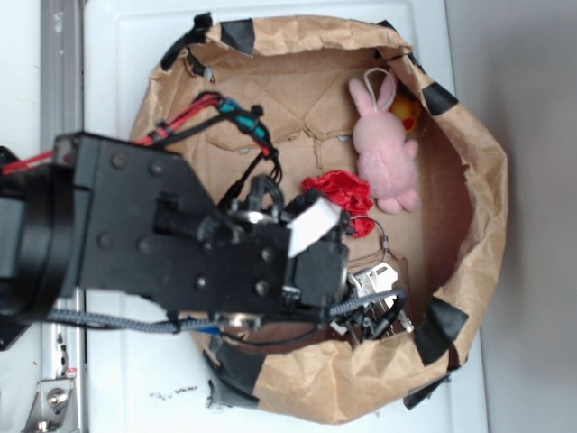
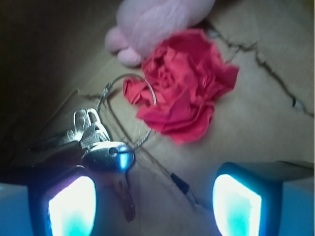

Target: Grab the silver keys.

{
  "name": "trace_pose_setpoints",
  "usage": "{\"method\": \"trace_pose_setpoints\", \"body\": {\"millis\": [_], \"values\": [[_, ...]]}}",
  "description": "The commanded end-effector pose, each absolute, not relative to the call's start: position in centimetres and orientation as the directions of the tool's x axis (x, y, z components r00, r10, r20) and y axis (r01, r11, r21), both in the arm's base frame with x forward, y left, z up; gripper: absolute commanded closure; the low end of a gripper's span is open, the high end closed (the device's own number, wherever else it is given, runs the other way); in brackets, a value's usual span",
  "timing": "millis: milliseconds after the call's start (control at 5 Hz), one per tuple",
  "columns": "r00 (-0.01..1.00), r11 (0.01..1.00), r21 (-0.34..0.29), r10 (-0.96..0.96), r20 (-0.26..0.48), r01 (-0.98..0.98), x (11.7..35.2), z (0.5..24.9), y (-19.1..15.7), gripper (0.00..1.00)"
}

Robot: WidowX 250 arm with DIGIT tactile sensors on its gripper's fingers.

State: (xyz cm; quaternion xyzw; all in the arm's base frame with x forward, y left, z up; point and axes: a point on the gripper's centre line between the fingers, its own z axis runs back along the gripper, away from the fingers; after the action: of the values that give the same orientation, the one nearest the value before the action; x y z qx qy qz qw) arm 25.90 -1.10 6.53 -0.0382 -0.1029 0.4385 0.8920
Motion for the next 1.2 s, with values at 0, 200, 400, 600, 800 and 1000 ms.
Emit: {"method": "trace_pose_setpoints", "body": {"millis": [0, 200, 400, 600, 800, 1000], "values": [[0.529, 0.535, -0.224, 0.844, 0.094, -0.814, 28.1, 7.0, 0.7, 0.0], [0.496, 0.508, -0.22, 0.861, 0.11, -0.833, 29.0, 6.2, 0.2, 0.0], [0.501, 0.52, -0.221, 0.854, 0.139, -0.825, 29.0, 5.5, -0.7, 0.0], [0.502, 0.524, -0.23, 0.852, 0.152, -0.82, 28.5, 5.1, -1.1, 0.0], [0.461, 0.483, -0.237, 0.875, 0.144, -0.843, 27.8, 5.3, -1.5, 0.0], [0.445, 0.462, -0.231, 0.887, 0.126, -0.856, 26.9, 5.9, -1.3, 0.0]]}}
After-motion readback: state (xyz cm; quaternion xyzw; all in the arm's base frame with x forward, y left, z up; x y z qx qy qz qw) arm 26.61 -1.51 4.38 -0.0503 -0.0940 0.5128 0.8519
